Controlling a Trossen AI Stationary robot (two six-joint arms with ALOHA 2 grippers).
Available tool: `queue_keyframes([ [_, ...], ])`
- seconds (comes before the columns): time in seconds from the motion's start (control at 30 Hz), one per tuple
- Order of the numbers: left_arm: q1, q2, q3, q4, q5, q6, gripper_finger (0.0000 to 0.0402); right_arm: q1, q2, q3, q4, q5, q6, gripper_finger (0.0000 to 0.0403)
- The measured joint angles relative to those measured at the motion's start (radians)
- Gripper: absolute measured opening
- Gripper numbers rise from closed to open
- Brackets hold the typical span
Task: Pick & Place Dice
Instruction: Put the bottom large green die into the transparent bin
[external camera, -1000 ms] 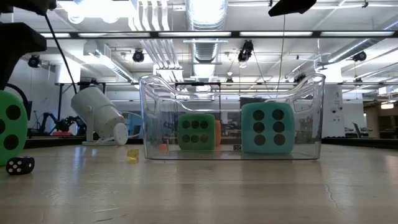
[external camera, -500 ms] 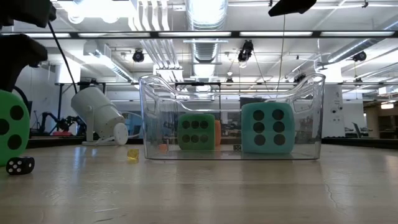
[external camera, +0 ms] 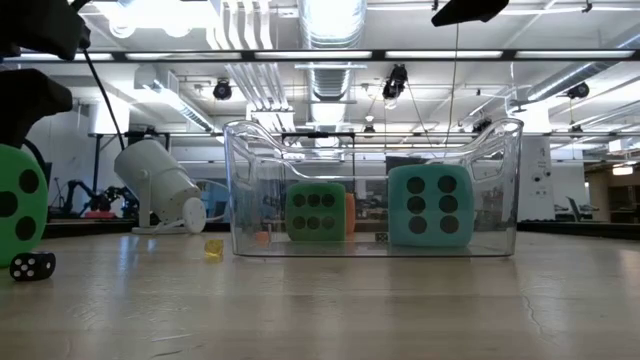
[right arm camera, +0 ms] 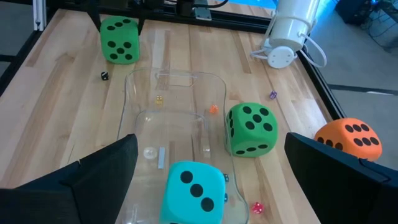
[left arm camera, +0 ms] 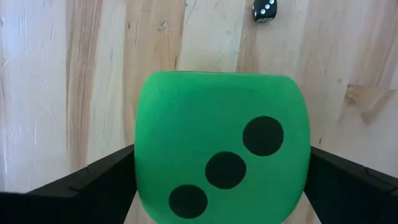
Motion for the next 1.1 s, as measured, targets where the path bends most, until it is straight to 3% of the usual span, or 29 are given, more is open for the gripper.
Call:
queue_keyframes([
  [0.33, 0.003, 0.000, 0.000, 0.004, -0.026, -0.028, 0.0396, 0.000, 0.000, 0.000, 0.000, 0.000, 0.000, 0.0400],
  [0.63, 0.003, 0.000, 0.000, 0.006, -0.029, -0.036, 0.0339, 0.000, 0.000, 0.000, 0.000, 0.000, 0.000, 0.0400],
  [0.8, 0.004, 0.002, 0.009, 0.011, -0.054, -0.051, 0.0333, 0.000, 0.000, 0.000, 0.000, 0.000, 0.000, 0.0400],
  [1.1, 0.014, 0.001, 0.134, -0.120, -0.122, -0.042, 0.0333, 0.000, 0.000, 0.000, 0.000, 0.000, 0.000, 0.0400],
])
